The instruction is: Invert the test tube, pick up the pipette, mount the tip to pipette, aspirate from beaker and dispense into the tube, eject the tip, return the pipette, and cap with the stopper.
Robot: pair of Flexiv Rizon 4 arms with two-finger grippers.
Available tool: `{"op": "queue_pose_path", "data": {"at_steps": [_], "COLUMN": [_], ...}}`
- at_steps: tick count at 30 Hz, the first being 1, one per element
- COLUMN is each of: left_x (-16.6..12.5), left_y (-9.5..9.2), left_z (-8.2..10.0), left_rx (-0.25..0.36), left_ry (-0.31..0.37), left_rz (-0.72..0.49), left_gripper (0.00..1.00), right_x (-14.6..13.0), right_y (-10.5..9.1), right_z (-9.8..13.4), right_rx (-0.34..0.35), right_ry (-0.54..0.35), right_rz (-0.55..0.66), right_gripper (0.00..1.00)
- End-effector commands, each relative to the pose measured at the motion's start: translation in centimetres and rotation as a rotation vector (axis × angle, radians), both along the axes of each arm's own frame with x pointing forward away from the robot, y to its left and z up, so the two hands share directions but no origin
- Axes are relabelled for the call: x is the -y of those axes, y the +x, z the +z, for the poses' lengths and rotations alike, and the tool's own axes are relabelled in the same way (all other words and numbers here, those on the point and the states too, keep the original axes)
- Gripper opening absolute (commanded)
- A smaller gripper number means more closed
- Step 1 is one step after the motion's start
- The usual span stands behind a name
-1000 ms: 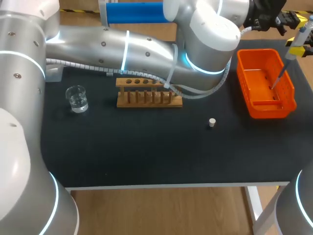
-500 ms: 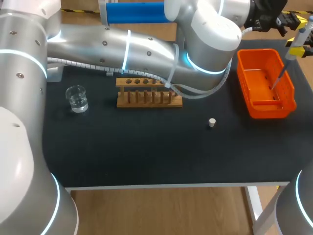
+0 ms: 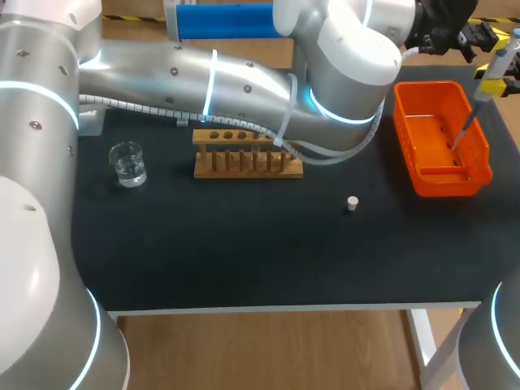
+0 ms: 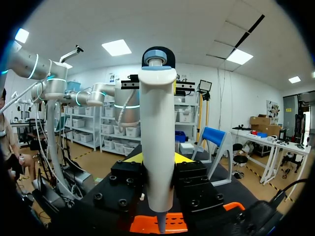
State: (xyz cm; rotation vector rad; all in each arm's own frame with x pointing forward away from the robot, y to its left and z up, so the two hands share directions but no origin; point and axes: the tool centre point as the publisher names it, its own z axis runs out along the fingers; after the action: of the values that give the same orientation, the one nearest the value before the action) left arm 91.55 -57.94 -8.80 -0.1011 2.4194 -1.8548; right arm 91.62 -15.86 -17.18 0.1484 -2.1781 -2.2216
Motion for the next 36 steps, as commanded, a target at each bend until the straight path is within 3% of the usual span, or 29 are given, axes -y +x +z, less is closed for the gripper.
{"op": "queue_pose_path", "data": {"at_steps": [1, 24, 33, 34, 35, 36], "left_x": [0.2, 0.0, -0.7, -0.8, -1.0, -1.1], "left_y": [-0.1, -0.1, 0.3, 0.4, 0.4, 0.5], "left_z": [-1.1, -2.2, 0.5, 0.9, 1.2, 1.5], "left_rx": [0.029, 0.019, 0.048, 0.047, 0.042, 0.047], "left_ry": [-0.264, -0.267, -0.255, -0.257, -0.252, -0.24], "left_rz": [-0.01, 0.002, 0.02, 0.022, 0.021, 0.017], "left_gripper": [0.0, 0.0, 0.0, 0.39, 1.0, 1.0], "right_x": [0.0, 0.0, 0.0, 0.0, 0.0, 0.0], "right_y": [0.1, 0.1, 0.1, 0.1, 0.1, 0.1], "right_z": [0.5, 0.5, 0.5, 0.5, 0.5, 0.5], "right_rx": [0.001, 0.001, 0.001, 0.001, 0.001, 0.001], "right_ry": [-0.002, -0.002, -0.002, -0.002, -0.002, -0.002], "right_rz": [0.003, 0.003, 0.003, 0.003, 0.003, 0.003], "right_gripper": [0.0, 0.0, 0.0, 0.0, 0.0, 0.0]}}
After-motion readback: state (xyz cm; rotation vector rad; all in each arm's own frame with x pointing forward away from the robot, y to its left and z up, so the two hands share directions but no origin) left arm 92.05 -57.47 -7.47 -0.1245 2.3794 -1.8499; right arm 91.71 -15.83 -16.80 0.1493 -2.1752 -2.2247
